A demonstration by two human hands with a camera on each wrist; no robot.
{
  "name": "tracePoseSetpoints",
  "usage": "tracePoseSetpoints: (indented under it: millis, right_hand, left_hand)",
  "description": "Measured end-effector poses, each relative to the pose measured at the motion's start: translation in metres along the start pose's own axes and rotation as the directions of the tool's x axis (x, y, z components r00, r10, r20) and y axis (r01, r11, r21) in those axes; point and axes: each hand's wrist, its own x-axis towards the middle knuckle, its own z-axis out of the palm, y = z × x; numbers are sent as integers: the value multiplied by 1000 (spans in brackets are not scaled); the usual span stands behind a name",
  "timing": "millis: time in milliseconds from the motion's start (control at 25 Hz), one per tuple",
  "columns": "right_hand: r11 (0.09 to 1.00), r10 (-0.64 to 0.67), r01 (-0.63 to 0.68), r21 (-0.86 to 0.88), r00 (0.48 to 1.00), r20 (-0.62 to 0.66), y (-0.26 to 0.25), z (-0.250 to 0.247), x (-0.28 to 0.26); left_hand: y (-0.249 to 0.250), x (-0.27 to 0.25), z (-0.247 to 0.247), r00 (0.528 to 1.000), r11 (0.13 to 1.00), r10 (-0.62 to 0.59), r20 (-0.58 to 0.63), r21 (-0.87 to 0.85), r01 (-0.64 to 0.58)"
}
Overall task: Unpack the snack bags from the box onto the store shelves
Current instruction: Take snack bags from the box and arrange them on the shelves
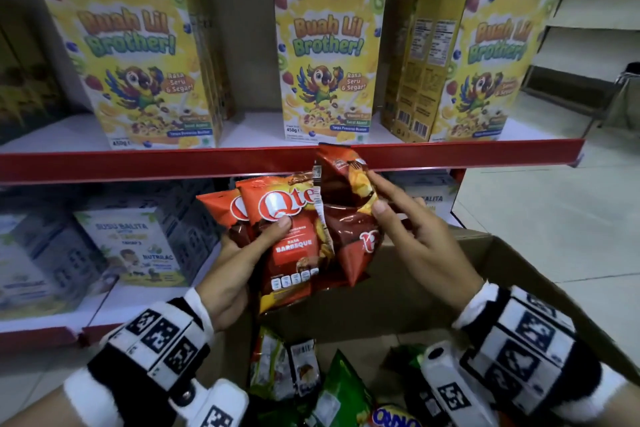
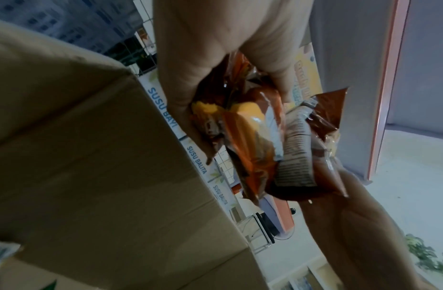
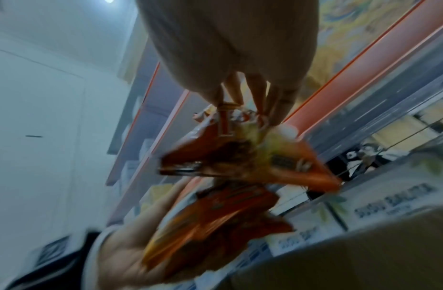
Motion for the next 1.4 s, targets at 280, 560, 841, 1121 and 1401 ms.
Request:
tracePoseSetpoints:
  millis: [280, 560, 841, 1121, 1401]
  right_hand:
    - [913, 292, -319, 255, 946, 138, 4, -12, 10]
    - [882, 311, -344, 322, 938, 151, 1, -18, 10]
    - [905, 183, -299, 301, 915, 360, -13, -91, 12]
    - [925, 183, -342, 163, 781, 596, -7, -90, 10]
    - [833, 214, -333, 442, 930, 299, -2, -88, 16]
  left_hand:
    - [0, -4, 2, 994, 998, -31, 102, 54, 26]
    - [3, -5, 1, 997, 994, 28, 69, 108, -36]
    - [15, -2, -9, 997, 991, 64, 49, 118, -69]
    - [15, -9, -4, 993, 987, 65, 99, 140, -79]
    - [14, -11, -4, 989, 981, 75, 131, 167, -96]
